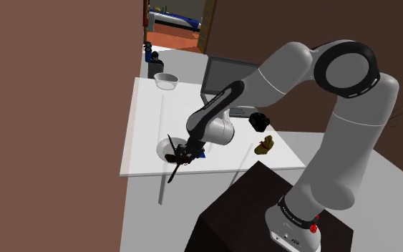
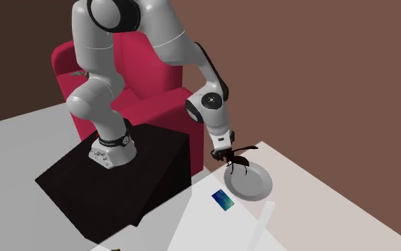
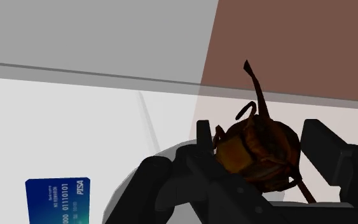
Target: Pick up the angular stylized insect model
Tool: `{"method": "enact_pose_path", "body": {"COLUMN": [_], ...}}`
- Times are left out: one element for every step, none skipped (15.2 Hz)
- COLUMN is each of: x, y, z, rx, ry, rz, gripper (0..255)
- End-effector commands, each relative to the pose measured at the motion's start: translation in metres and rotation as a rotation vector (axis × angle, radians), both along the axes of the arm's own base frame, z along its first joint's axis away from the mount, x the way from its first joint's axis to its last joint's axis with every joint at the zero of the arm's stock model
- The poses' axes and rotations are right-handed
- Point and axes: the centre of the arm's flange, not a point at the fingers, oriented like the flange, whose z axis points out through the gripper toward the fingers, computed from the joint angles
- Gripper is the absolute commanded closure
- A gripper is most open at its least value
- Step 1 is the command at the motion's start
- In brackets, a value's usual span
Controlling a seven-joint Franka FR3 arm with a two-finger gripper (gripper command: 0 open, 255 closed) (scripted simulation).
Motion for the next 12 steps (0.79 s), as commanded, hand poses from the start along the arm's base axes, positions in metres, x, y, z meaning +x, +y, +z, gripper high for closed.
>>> {"method": "enact_pose_path", "body": {"x": [0.001, 0.001, 0.001, 0.001, 0.001, 0.001, 0.001, 0.001, 0.001, 0.001, 0.001, 0.001], "y": [-0.001, -0.001, -0.001, -0.001, -0.001, -0.001, -0.001, -0.001, -0.001, -0.001, -0.001, -0.001], "z": [0.01, 0.015, 0.02, 0.025, 0.031, 0.036, 0.041, 0.046, 0.052, 0.057, 0.062, 0.068], "rx": [0.0, 0.0, 0.0, 0.0, 0.0, 0.0, 0.0, 0.0, 0.0, 0.0, 0.0, 0.0], "ry": [0.0, 0.0, 0.0, 0.0, 0.0, 0.0, 0.0, 0.0, 0.0, 0.0, 0.0, 0.0], "rz": [-0.001, -0.001, -0.001, -0.001, -0.001, -0.001, -0.001, -0.001, -0.001, -0.001, -0.001, -0.001], "gripper": [255, 255, 255, 255, 255, 255, 255, 255, 255, 255, 255, 255]}}
